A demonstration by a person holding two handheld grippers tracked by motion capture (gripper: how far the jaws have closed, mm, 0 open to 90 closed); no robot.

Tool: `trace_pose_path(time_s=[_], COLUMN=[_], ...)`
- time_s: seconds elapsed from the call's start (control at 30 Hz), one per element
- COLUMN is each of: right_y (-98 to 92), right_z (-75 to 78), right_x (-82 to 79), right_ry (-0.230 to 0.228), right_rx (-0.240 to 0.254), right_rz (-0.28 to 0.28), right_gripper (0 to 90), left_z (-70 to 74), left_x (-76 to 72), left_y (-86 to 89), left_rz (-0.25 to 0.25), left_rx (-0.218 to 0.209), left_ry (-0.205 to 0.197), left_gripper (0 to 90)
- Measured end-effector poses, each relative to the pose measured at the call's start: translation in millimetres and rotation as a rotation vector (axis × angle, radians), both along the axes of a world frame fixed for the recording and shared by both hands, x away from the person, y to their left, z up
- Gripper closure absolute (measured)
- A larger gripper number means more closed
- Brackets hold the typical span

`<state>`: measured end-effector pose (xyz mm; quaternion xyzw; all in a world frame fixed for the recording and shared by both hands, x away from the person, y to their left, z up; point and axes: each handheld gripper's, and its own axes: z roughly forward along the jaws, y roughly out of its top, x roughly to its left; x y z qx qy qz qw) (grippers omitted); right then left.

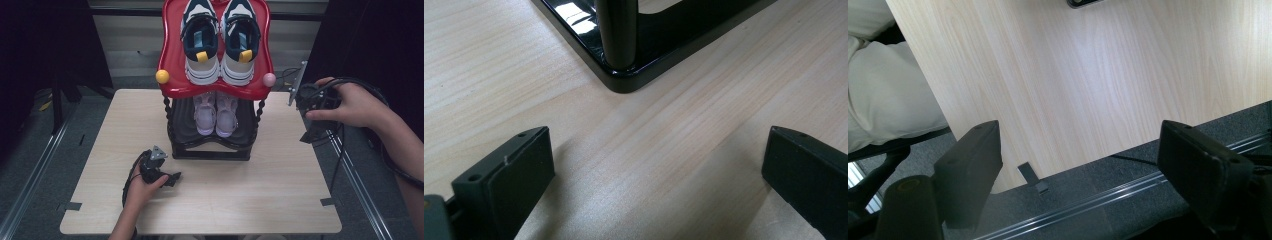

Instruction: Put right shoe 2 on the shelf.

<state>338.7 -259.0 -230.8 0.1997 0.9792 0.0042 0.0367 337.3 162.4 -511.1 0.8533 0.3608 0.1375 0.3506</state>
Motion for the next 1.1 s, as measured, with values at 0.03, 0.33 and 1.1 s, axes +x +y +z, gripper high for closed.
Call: trace_pose_path(time_s=[0.03,0.33,1.1], right_y=[0.2,-0.7,-12.5], right_z=[-1.9,-21.3,-66.7], right_x=[0.0,0.7,-0.6], right_ry=[0.002,0.015,0.008], right_rx=[-0.003,0.015,0.090], right_rz=[-0.004,-0.001,-0.018], right_gripper=[17.9,17.9,17.8], left_z=[0.0,-0.2,-0.2], left_x=[0.0,-0.2,-0.2], left_y=[0.0,-0.3,-0.4], left_rz=[0.000,0.004,0.005], left_rx=[0.000,-0.005,-0.005], left_ry=[0.000,0.000,0.000], left_gripper=[0.0,0.0,0.0])
